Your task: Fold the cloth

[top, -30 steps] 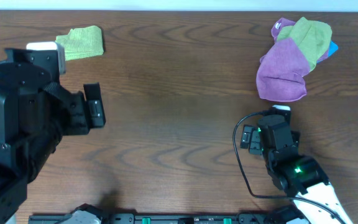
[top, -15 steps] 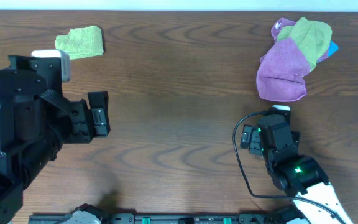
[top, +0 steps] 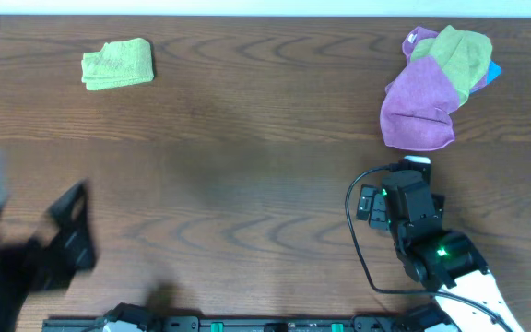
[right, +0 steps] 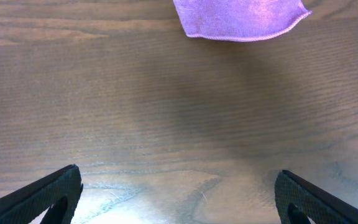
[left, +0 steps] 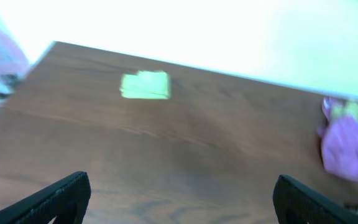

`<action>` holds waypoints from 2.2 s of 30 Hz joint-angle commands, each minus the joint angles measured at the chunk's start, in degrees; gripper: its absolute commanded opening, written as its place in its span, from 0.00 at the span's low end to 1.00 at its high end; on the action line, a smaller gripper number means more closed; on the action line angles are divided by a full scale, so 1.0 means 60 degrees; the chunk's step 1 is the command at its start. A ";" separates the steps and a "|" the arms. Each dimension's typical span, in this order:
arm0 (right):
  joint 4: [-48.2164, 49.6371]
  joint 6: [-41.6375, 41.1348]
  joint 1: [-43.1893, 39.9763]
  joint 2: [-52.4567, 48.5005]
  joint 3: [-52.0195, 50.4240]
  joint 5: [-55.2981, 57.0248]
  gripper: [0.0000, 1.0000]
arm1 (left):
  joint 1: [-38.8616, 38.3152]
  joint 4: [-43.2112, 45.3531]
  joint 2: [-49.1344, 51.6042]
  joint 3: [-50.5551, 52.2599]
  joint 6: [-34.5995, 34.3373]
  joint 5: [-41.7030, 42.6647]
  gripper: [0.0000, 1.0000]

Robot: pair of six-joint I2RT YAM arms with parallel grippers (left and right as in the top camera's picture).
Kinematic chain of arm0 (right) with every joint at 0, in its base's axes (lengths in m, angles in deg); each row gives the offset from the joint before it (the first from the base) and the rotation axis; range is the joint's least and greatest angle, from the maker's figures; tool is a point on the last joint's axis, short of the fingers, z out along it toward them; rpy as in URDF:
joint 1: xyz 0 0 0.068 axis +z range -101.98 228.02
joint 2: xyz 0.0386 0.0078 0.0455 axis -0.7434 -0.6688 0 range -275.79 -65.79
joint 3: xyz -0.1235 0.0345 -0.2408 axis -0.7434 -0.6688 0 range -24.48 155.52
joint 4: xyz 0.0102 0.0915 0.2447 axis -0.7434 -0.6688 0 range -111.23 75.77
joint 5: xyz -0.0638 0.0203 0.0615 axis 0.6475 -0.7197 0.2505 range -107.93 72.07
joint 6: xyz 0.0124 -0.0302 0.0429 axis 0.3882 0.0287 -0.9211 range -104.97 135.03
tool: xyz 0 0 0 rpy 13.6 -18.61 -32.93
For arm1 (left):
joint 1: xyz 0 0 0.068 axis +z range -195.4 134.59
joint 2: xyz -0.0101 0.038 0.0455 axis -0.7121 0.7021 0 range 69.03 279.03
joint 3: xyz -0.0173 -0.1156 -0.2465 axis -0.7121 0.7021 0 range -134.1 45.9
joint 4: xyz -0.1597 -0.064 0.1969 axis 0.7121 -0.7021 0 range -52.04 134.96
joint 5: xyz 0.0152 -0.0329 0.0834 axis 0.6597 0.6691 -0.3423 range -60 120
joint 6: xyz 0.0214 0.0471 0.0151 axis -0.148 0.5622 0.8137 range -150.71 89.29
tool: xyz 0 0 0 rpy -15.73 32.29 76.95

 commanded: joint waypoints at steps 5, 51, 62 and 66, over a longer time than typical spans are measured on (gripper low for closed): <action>0.0004 0.0062 0.0029 0.0000 -0.0040 0.0164 0.99 | 0.1745 0.1734 -0.2710 0.3362 0.0688 -0.0168 0.95; 0.0004 0.0062 0.0029 0.0000 -0.0040 0.0164 0.99 | 0.3024 1.1165 -0.9584 1.8163 -0.0608 0.0412 0.95; 0.0004 0.0062 0.0029 0.0000 -0.0040 0.0164 0.99 | 0.3024 1.1056 -0.9584 1.8531 0.4189 0.2193 0.95; 0.0004 0.0062 0.0029 0.0000 -0.0040 0.0164 0.99 | 0.3024 1.1304 -0.9584 1.9026 0.4186 0.2568 0.95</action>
